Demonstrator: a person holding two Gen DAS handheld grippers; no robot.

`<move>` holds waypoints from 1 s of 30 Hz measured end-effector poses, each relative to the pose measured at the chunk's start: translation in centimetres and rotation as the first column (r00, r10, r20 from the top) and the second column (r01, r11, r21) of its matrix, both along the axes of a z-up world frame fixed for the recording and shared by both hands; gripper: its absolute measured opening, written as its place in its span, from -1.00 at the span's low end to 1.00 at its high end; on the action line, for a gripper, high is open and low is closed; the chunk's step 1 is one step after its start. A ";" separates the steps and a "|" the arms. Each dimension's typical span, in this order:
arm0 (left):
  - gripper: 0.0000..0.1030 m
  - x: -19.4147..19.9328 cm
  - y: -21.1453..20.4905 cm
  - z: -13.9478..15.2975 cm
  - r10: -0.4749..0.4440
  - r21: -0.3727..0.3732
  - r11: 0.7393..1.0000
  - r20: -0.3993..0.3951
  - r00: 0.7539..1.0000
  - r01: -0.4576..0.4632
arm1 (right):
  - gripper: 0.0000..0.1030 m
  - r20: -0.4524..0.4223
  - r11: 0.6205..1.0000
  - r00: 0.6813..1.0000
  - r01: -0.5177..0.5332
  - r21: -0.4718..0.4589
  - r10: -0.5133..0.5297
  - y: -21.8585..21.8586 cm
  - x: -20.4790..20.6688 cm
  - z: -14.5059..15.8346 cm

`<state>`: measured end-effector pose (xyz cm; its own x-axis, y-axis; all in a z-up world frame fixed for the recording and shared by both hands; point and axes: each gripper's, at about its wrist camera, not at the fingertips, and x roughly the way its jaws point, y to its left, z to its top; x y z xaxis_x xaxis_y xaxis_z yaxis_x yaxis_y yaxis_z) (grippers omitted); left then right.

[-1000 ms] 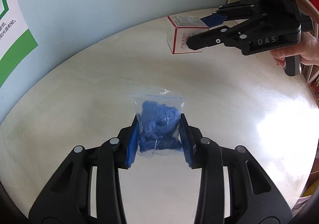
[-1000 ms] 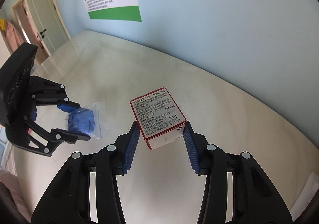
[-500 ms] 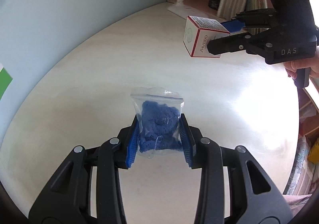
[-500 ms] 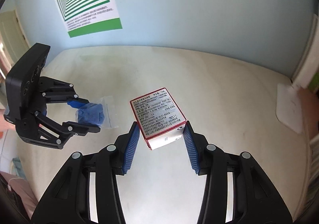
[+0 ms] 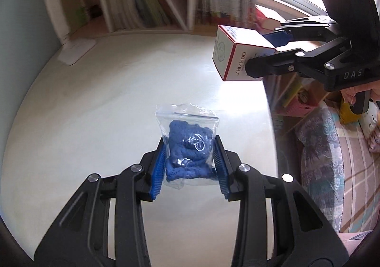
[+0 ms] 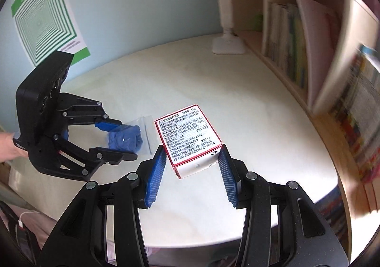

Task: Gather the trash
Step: 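Carry the bag and box over the green bin and open both tools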

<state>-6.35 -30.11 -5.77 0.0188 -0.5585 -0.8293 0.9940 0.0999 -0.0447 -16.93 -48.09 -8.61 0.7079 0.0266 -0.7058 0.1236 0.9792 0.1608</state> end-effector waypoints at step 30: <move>-0.32 -35.3 -10.2 -10.6 -0.517 0.235 0.825 -0.054 0.854 0.514 | -0.10 -0.181 0.852 0.876 0.479 0.211 -0.447 -2.6 -36.7 -15.7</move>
<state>-41.68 -40.31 -16.39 -0.2072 -0.2809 -0.9371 0.9038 -0.4215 -0.0735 -53.64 -50.67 -24.35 0.5908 -0.1023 -0.8003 0.5865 0.7356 0.3389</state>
